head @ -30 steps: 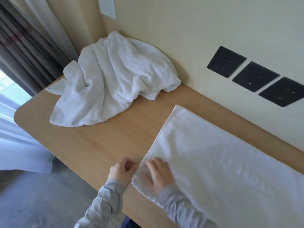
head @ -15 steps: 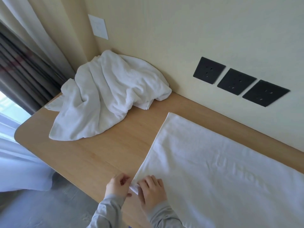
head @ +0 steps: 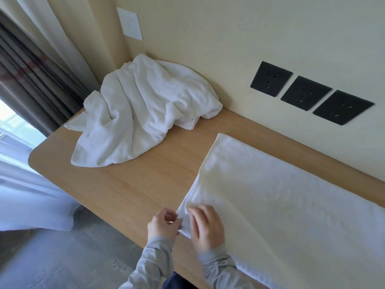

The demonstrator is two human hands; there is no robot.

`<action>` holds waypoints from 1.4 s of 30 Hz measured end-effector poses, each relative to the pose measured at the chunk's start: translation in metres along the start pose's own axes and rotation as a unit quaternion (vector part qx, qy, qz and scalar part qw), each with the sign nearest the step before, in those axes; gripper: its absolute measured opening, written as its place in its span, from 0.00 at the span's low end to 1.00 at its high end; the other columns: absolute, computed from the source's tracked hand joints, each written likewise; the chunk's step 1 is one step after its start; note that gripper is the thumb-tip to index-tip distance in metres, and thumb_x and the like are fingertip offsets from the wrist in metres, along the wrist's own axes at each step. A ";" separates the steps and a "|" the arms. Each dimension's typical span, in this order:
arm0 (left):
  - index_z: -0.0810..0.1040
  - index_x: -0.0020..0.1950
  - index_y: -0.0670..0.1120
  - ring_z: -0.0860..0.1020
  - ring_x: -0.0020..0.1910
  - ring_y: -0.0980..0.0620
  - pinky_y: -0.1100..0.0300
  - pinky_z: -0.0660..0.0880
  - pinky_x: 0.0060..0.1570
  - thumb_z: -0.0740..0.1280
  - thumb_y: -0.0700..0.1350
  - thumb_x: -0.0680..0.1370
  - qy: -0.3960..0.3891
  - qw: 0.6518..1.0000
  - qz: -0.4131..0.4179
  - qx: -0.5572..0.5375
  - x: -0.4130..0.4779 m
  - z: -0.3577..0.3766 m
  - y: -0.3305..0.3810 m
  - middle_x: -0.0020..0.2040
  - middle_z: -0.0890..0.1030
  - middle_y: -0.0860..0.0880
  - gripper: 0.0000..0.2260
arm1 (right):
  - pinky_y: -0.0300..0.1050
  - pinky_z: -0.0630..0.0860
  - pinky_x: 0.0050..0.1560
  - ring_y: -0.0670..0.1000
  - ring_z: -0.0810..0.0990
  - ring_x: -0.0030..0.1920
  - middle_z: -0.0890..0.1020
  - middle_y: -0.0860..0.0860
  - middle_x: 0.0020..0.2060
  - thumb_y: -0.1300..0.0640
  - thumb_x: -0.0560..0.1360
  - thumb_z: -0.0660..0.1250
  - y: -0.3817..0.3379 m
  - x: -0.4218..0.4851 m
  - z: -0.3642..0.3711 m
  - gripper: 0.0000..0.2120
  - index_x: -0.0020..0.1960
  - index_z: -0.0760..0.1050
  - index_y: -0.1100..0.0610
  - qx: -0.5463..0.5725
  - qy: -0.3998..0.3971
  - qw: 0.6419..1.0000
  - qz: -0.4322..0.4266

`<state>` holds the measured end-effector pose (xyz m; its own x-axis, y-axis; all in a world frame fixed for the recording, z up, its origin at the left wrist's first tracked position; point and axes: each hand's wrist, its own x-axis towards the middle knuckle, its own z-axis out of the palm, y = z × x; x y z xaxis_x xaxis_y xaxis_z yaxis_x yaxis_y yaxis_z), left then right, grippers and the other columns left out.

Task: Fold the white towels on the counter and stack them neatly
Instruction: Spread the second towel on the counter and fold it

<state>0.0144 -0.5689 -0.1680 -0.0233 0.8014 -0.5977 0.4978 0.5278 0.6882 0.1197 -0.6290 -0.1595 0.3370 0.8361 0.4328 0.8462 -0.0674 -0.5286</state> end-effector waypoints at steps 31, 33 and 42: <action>0.79 0.37 0.36 0.80 0.27 0.50 0.61 0.80 0.32 0.69 0.28 0.71 -0.071 0.963 -0.023 -0.258 -0.018 -0.015 0.008 0.28 0.81 0.43 0.05 | 0.35 0.70 0.38 0.49 0.74 0.39 0.76 0.51 0.37 0.58 0.74 0.63 -0.014 -0.022 0.012 0.09 0.46 0.79 0.61 0.054 -0.039 0.995 0.077; 0.80 0.37 0.37 0.81 0.31 0.50 0.61 0.80 0.34 0.67 0.30 0.73 -0.111 0.962 -0.017 -0.250 -0.017 -0.017 0.008 0.31 0.83 0.42 0.06 | 0.32 0.69 0.39 0.49 0.74 0.38 0.76 0.51 0.37 0.58 0.71 0.67 -0.013 -0.024 0.011 0.06 0.45 0.78 0.61 0.067 -0.059 0.992 0.093; 0.77 0.54 0.50 0.75 0.44 0.54 0.63 0.70 0.46 0.72 0.44 0.71 -0.063 0.990 0.019 0.126 0.011 -0.015 -0.001 0.48 0.77 0.53 0.14 | 0.24 0.67 0.42 0.38 0.70 0.37 0.74 0.50 0.37 0.65 0.74 0.62 -0.010 0.032 -0.050 0.05 0.43 0.77 0.62 0.055 0.234 0.967 0.085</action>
<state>0.0005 -0.5566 -0.1695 0.1009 0.7693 -0.6308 0.6966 0.3981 0.5969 0.1428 -0.6288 -0.1044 0.6392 0.4783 0.6022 0.7215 -0.1020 -0.6849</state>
